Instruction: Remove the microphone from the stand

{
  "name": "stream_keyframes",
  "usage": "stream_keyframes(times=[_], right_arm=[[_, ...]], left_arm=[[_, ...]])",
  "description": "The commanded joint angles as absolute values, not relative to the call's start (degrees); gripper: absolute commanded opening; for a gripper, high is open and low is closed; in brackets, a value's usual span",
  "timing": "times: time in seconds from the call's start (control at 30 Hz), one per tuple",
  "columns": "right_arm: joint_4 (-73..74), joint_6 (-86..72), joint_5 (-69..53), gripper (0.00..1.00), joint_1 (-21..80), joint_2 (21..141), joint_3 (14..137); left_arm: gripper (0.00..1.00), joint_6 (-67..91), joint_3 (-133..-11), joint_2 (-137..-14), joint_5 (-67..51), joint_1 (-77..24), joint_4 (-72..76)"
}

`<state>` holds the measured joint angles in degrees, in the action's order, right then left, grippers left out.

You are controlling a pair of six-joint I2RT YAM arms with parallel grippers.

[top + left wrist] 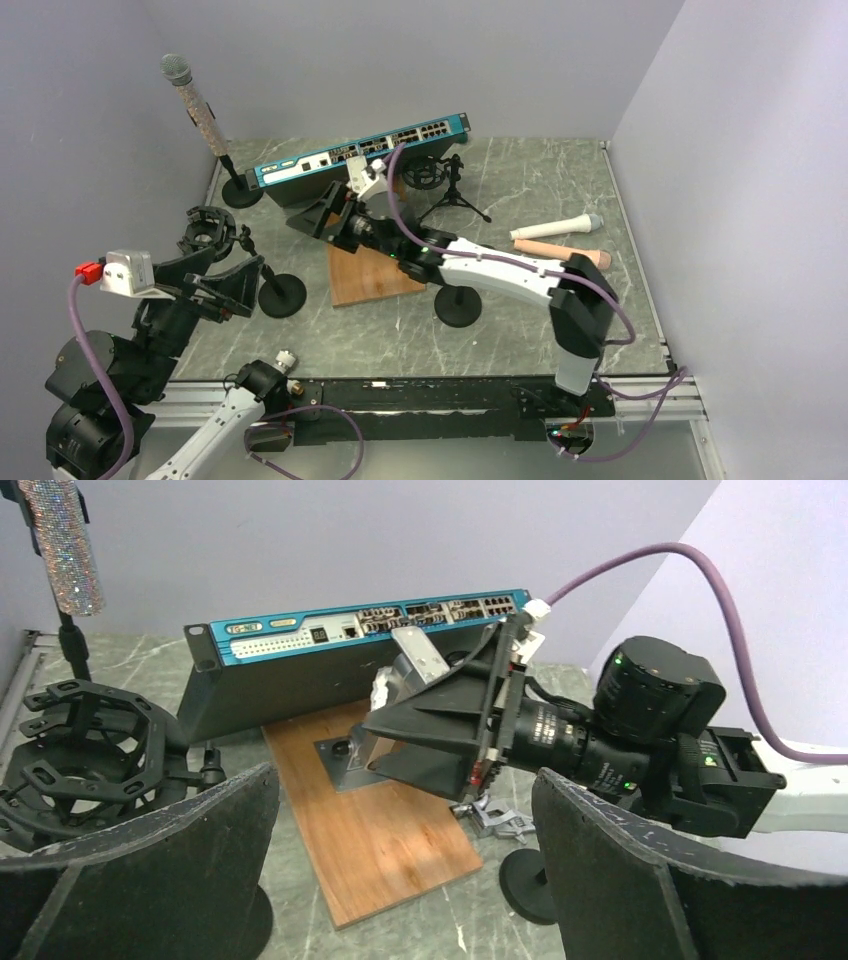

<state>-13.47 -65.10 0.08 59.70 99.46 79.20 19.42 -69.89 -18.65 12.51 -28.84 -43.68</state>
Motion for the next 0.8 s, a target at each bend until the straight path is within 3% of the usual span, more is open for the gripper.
stream_keyframes(times=[0.0,0.33,0.5,0.77], right_arm=[[-17.83,-69.85,3.85,0.90,62.35,105.30,87.80],[-14.57,-70.36,0.30,0.86,63.87,121.49,105.53],[-13.24,-69.98,0.36,0.74,63.90,125.37,110.24],[-12.05,-68.81,-1.61,0.74,63.87,127.87,113.77]], left_arm=[[0.99,15.89,-71.28,-19.91,13.52,-28.96,-44.00],[0.99,9.81,-76.61,-21.22,15.23,-30.36,-46.75],[0.99,8.82,-77.45,-20.86,16.38,-31.10,-47.11],[0.99,7.58,-77.24,-19.88,18.44,-32.43,-47.46]])
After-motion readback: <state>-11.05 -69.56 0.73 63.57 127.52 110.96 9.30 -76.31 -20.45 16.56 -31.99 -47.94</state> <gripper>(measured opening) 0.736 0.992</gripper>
